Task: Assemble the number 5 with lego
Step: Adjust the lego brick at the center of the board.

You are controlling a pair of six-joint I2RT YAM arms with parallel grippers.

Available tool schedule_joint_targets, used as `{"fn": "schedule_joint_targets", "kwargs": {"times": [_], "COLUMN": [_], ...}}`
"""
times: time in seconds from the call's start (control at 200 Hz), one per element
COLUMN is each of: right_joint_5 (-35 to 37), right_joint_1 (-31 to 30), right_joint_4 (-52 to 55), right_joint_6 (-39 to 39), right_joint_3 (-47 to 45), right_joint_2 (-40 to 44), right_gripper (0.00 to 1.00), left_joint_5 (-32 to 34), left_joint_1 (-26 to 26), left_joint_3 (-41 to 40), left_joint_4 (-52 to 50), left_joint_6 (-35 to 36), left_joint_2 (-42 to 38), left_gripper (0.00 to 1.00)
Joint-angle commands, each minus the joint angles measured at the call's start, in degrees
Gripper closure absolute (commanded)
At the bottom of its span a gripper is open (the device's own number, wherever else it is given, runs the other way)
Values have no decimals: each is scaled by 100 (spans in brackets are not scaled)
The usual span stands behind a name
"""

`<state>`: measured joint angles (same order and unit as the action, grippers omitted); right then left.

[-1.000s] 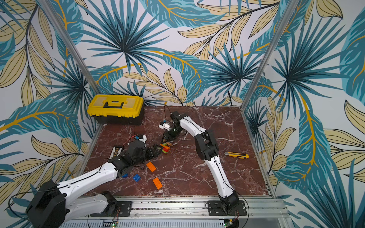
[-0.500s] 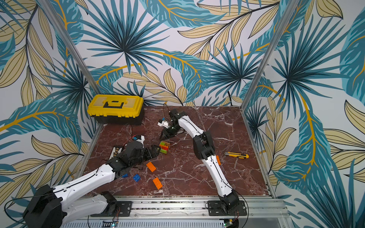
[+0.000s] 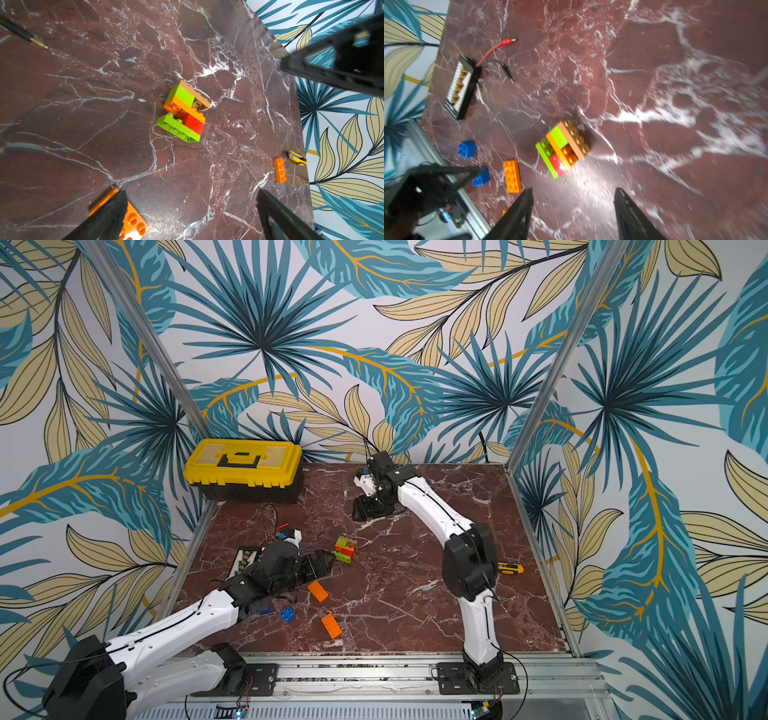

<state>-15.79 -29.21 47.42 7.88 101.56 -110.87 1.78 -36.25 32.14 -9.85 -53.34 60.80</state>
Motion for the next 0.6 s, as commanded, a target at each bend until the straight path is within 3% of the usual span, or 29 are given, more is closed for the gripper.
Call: {"fn": "schedule_joint_targets", "kwargs": {"times": [0.0, 0.1, 0.16, 0.235, 0.31, 0.35, 0.596], "right_joint_5": [1644, 2563, 2716, 2505, 1438, 1210, 1635], "right_joint_1": [-141, -12, 97, 150, 110, -34, -1634], "right_joint_4": [-1741, -1939, -1974, -2169, -2967, -3118, -3423], "right_joint_6": [1316, 1950, 2381, 2821, 3138, 3394, 3594], "right_joint_3": [-1965, -3347, -4002, -4752, -5498, -5720, -5903], "right_joint_2": [1252, 2263, 2725, 3265, 3632, 3724, 3339], "right_gripper": [32, 28, 28, 29, 32, 33, 33], "left_joint_5": [-166, -372, -519, -590, -484, -289, 928], "left_joint_1": [39, 30, 19, -42, -175, -260, -330], "left_joint_3": [-129, -121, -25, 56, 123, 122, 133], "left_joint_4": [-419, -425, -640, -1015, -1469, -1717, -3117], "left_joint_6": [129, 266, 339, 374, 313, 208, -789], "left_joint_2": [-234, -305, -269, -235, -256, -314, -826], "left_gripper": [0, 0, 0, 0, 0, 0, 0]}}
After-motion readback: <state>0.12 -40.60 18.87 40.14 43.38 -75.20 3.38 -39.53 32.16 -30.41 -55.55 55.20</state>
